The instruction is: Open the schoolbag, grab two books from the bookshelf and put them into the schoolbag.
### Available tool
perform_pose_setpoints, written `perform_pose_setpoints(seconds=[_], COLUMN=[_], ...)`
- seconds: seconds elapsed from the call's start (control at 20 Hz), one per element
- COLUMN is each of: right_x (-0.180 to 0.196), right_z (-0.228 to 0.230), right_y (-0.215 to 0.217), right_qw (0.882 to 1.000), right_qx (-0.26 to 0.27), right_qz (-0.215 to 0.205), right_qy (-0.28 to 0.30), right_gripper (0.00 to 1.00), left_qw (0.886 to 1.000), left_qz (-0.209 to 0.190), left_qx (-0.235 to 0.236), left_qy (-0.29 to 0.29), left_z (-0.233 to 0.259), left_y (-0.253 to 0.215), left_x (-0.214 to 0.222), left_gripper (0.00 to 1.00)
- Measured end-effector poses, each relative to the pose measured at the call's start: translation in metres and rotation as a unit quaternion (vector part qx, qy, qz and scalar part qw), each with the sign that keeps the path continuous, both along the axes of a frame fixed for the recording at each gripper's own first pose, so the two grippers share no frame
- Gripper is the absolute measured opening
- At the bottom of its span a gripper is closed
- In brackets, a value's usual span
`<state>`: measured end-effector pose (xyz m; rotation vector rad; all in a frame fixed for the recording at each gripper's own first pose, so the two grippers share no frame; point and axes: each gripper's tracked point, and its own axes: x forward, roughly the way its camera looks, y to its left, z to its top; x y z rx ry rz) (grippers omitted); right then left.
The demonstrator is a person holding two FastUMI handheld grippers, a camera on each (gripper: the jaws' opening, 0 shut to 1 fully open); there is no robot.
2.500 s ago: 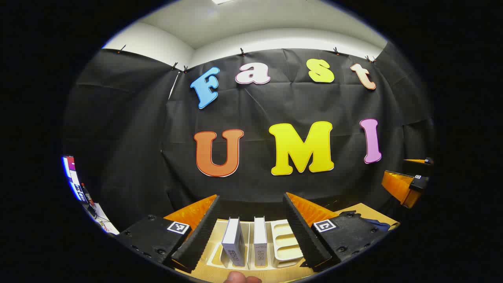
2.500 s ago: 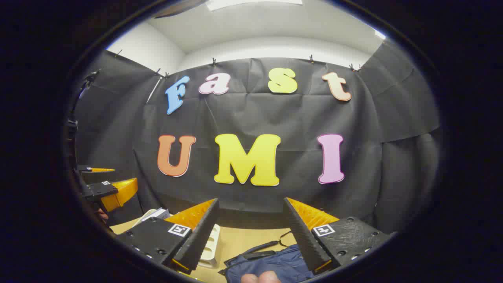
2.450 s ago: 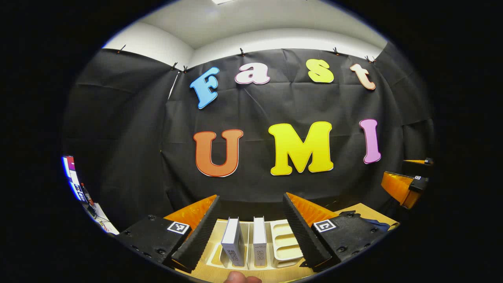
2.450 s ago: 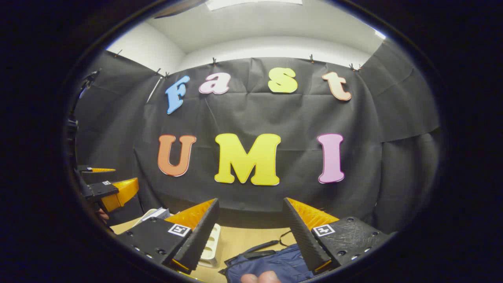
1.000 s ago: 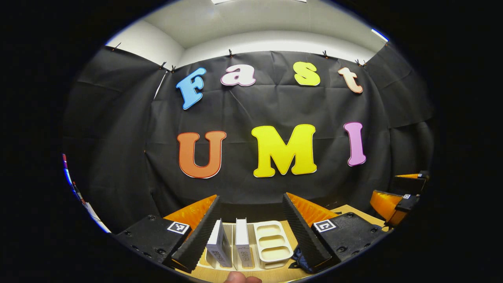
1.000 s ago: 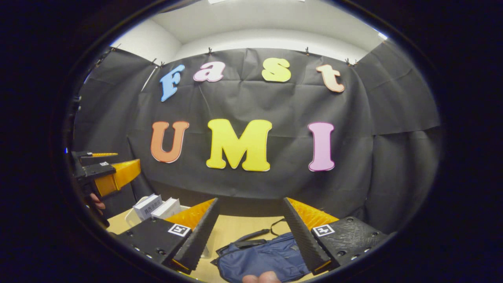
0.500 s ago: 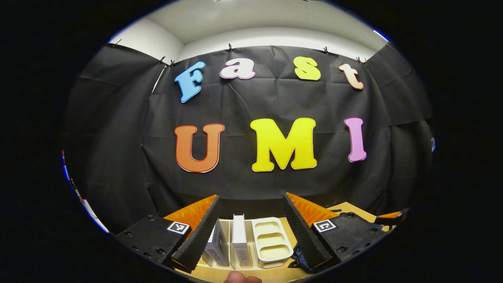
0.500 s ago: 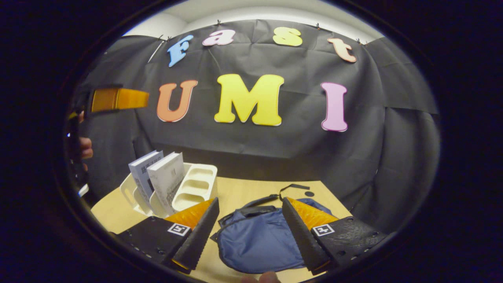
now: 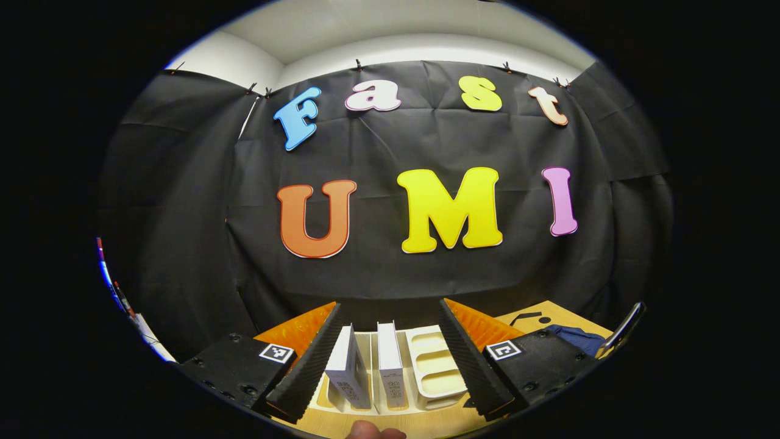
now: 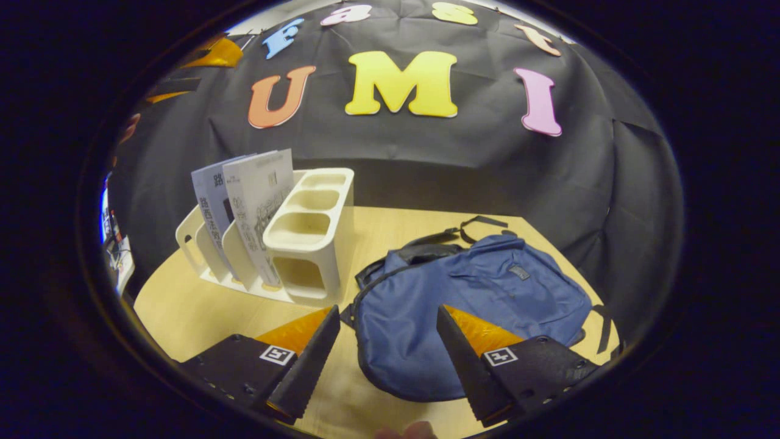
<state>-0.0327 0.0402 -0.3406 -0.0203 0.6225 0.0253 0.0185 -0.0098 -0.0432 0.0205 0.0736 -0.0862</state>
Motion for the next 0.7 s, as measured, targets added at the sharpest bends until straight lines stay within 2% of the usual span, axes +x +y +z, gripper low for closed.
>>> perform_pose_setpoints(seconds=[0.35,0.7], right_x=[0.013,0.02], right_z=[-0.06,-0.081], right_y=[0.014,0.001], right_qw=[0.999,0.996], right_qx=[-0.011,-0.042], right_qz=[-0.002,-0.013], right_qy=[0.047,0.074], right_gripper=[0.96,0.96], left_qw=[0.999,0.998], left_qz=[0.028,0.052], left_qx=[0.013,0.011], left_qy=[0.016,0.024], left_z=[-0.016,-0.022], left_y=[0.025,0.041], left_x=[0.002,0.002], left_gripper=[0.98,0.98])
